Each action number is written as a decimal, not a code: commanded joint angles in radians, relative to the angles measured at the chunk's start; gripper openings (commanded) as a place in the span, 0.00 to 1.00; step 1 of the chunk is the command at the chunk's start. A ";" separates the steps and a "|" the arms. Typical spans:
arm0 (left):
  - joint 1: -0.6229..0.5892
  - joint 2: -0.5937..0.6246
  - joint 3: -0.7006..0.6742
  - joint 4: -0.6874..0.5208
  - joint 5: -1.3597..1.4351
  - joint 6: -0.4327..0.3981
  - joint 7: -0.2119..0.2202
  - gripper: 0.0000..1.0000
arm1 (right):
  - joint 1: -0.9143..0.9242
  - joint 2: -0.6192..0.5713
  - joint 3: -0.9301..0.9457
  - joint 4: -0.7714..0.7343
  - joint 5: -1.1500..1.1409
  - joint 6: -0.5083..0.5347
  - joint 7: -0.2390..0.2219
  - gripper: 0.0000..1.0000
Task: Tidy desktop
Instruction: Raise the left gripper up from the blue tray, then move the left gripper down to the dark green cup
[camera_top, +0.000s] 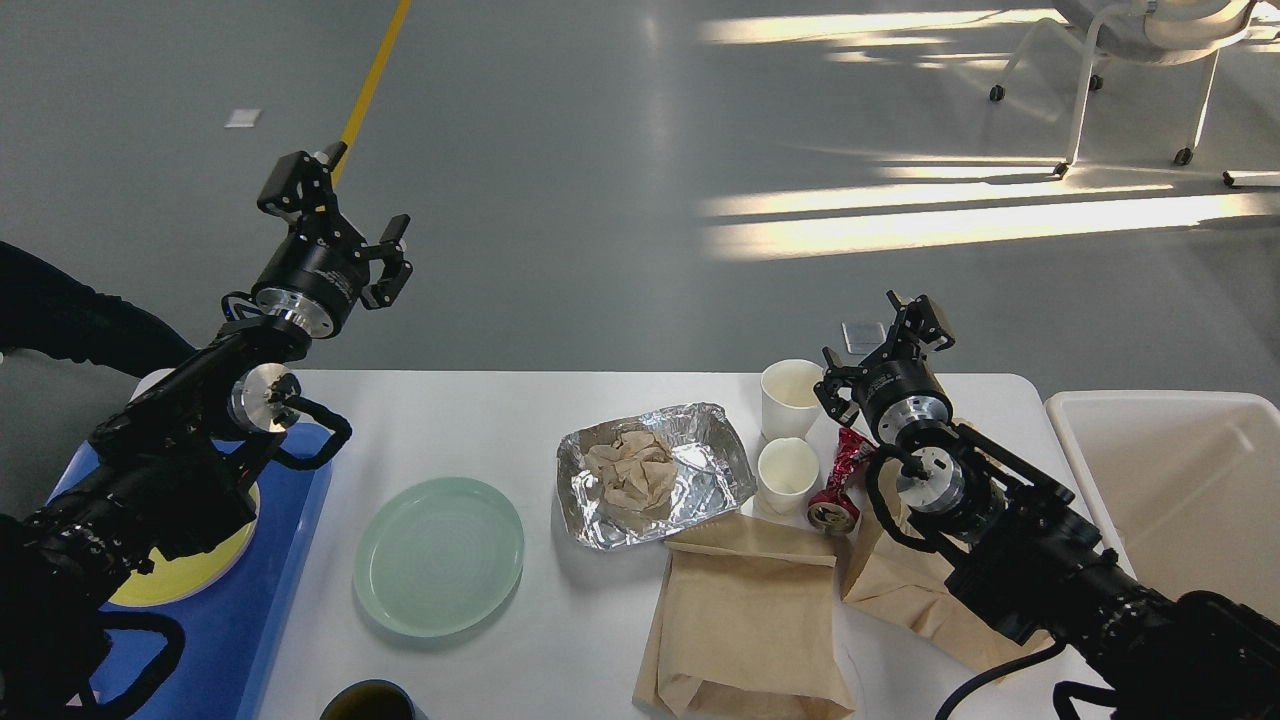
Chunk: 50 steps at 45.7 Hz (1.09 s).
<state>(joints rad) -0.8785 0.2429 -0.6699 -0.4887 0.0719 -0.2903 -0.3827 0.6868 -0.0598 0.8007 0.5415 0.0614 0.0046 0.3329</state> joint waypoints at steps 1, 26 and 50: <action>-0.005 0.015 0.122 -0.051 -0.001 -0.007 -0.004 0.97 | -0.001 0.000 0.000 0.000 0.000 0.000 0.000 1.00; -0.352 0.260 1.105 -0.050 0.015 -0.454 -0.001 0.97 | -0.001 0.000 0.000 0.002 0.000 0.000 0.000 1.00; -0.761 0.204 1.828 -0.077 0.026 -0.670 0.001 0.97 | 0.000 0.000 0.000 0.000 0.000 0.000 0.000 1.00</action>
<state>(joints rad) -1.5551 0.4688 1.1316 -0.5605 0.0917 -0.9599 -0.3835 0.6871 -0.0598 0.8007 0.5426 0.0614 0.0046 0.3329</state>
